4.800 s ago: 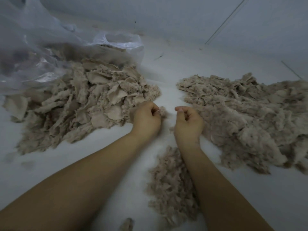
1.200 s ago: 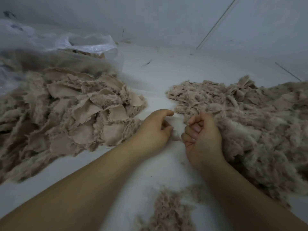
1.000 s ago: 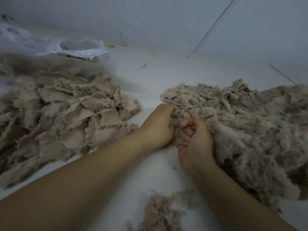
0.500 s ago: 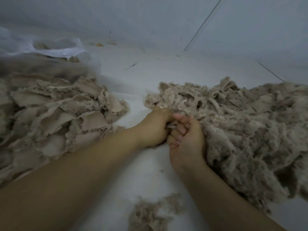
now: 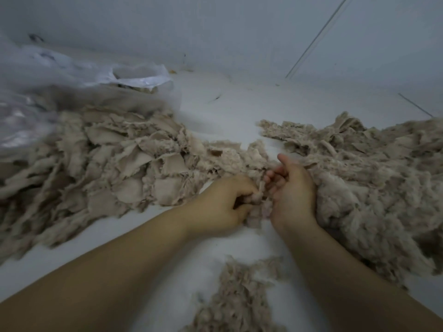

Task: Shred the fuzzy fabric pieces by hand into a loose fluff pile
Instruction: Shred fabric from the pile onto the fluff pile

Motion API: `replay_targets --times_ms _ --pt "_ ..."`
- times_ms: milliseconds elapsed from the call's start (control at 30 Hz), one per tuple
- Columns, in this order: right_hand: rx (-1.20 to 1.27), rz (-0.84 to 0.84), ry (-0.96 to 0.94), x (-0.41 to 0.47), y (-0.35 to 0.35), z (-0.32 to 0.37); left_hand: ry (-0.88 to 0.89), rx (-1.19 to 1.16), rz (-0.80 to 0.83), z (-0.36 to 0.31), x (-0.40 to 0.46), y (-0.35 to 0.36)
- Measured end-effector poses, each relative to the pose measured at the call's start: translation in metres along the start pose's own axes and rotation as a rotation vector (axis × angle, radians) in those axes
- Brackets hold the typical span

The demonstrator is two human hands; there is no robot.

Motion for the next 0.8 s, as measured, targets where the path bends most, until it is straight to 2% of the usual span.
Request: replay_targets --times_ms 67,133,233,267,300,433,533,633,800 --pt "-0.003 0.016 -0.016 0.0 0.0 -0.001 0.007 0.162 -0.233 0.002 -0.002 -0.011" --pt "-0.006 0.025 -0.023 0.0 0.0 -0.001 -0.123 0.36 -0.368 0.01 0.002 -0.022" --pt "-0.026 0.054 -0.04 -0.002 0.0 0.0 -0.523 0.587 -0.185 0.025 0.02 -0.027" --pt "-0.037 0.081 -0.05 -0.003 0.0 0.001 -0.583 0.621 -0.117 0.027 0.027 -0.025" --pt "-0.05 0.119 -0.064 -0.004 0.0 0.002 -0.57 0.63 -0.064 0.027 0.033 -0.023" --pt "-0.1 0.258 -0.137 -0.012 0.002 0.001 -0.305 0.538 0.106 0.017 0.054 -0.004" --pt "-0.137 0.197 -0.19 -0.013 0.001 0.003 -0.206 0.295 0.1 0.002 0.056 0.016" --pt "-0.17 0.153 -0.264 -0.013 0.0 0.005 -0.22 0.115 0.072 -0.003 0.047 0.024" --pt "-0.208 0.241 -0.319 -0.02 0.003 0.003 -0.334 -0.152 0.077 0.008 0.025 0.011"
Point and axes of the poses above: each hand's wrist, its own x-axis towards the middle knuckle, its own y-axis out of the palm, z = x × y, the point moved 2 cm from there along x, towards the middle knuckle, and after that the axes turned 1 degree about y, right-handed, at the moved point
